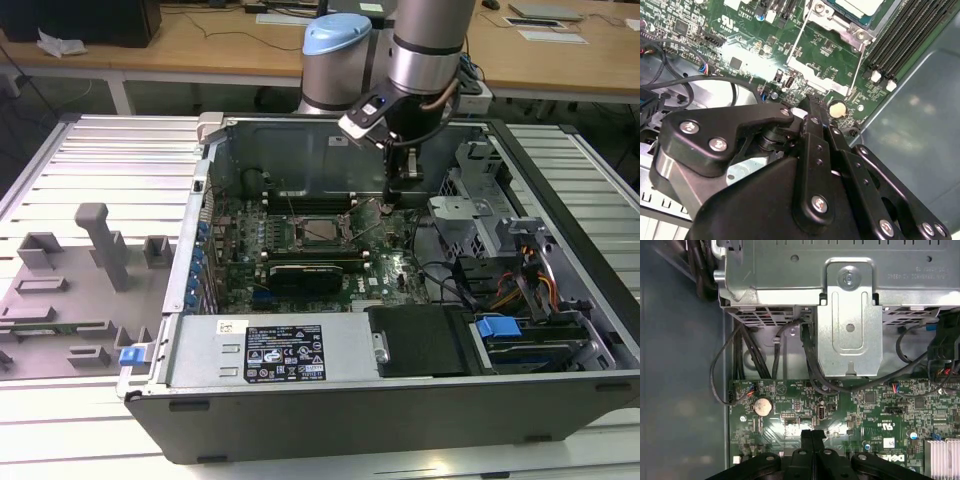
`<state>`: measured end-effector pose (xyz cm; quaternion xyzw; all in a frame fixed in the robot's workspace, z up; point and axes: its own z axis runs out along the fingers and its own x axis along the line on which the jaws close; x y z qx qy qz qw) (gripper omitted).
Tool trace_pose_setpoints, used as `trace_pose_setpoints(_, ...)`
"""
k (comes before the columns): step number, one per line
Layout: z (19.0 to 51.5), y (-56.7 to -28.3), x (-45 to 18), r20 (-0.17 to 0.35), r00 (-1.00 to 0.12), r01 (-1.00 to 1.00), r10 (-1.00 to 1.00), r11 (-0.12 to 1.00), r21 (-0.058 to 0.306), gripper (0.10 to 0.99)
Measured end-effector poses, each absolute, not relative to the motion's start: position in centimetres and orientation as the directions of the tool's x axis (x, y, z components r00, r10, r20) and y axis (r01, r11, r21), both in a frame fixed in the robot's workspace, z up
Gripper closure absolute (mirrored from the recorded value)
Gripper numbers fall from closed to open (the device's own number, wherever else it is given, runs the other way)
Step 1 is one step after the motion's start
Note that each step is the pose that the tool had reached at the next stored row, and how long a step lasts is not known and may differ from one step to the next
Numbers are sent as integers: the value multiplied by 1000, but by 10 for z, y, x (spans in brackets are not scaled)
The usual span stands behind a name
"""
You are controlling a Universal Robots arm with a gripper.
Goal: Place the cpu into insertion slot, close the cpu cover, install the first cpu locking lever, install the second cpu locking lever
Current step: 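Close the cpu cover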
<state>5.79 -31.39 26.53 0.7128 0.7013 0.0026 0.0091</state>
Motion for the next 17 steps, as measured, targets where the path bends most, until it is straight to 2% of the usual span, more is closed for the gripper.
trace_pose_setpoints(12,241,-314,61,-11,16,1000,1000,-16,7,980)
trace_pose_setpoints(17,241,-314,61,-11,16,1000,1000,-16,7,980)
